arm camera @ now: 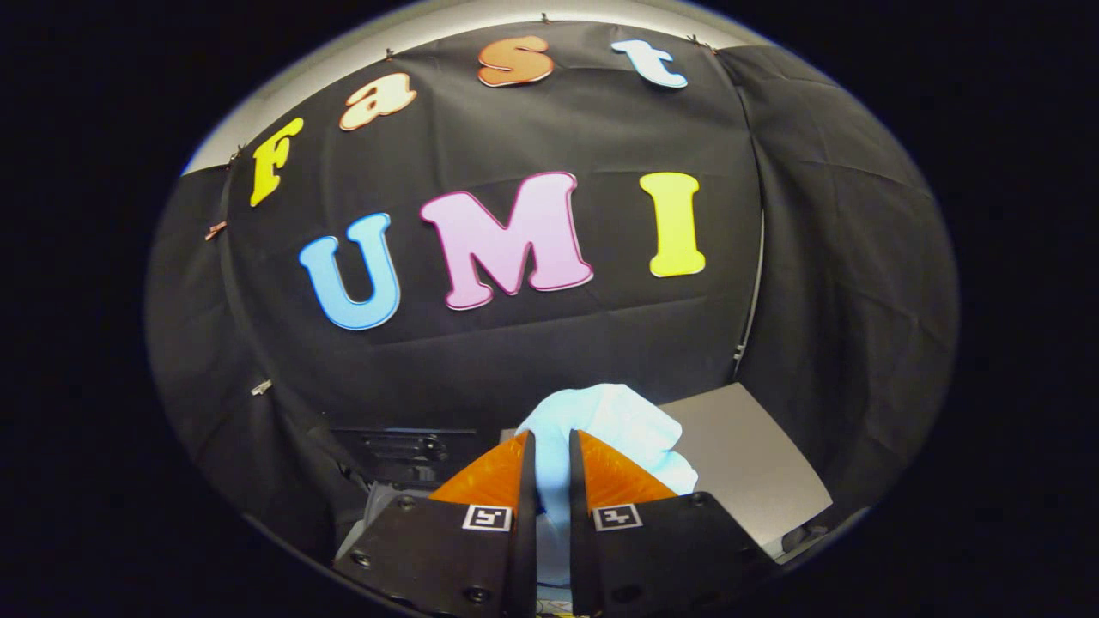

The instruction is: Put the clothes into the washing machine and then close the washing machine lid.

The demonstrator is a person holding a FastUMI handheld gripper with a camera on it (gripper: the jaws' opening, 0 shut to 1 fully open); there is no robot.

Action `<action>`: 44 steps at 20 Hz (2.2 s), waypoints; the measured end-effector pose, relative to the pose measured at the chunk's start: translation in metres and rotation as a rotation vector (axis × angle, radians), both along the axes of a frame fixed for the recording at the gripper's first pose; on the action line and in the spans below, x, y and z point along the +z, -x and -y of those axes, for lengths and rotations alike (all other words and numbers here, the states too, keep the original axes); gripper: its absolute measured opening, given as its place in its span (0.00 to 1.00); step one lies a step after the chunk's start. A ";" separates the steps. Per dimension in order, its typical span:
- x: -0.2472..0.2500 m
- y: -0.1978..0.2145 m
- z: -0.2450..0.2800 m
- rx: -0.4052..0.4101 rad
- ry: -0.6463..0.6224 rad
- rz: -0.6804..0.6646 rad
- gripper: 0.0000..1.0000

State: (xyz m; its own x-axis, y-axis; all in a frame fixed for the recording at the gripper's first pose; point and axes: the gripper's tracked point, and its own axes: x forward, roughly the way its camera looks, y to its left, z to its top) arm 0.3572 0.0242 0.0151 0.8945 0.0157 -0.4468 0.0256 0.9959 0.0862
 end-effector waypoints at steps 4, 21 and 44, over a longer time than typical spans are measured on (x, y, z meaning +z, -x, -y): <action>0.001 0.008 -0.081 0.083 0.006 0.002 0.20; -0.231 -0.013 -0.286 0.249 0.049 -0.234 0.20; -0.291 -0.034 -0.283 0.273 0.119 -0.232 0.96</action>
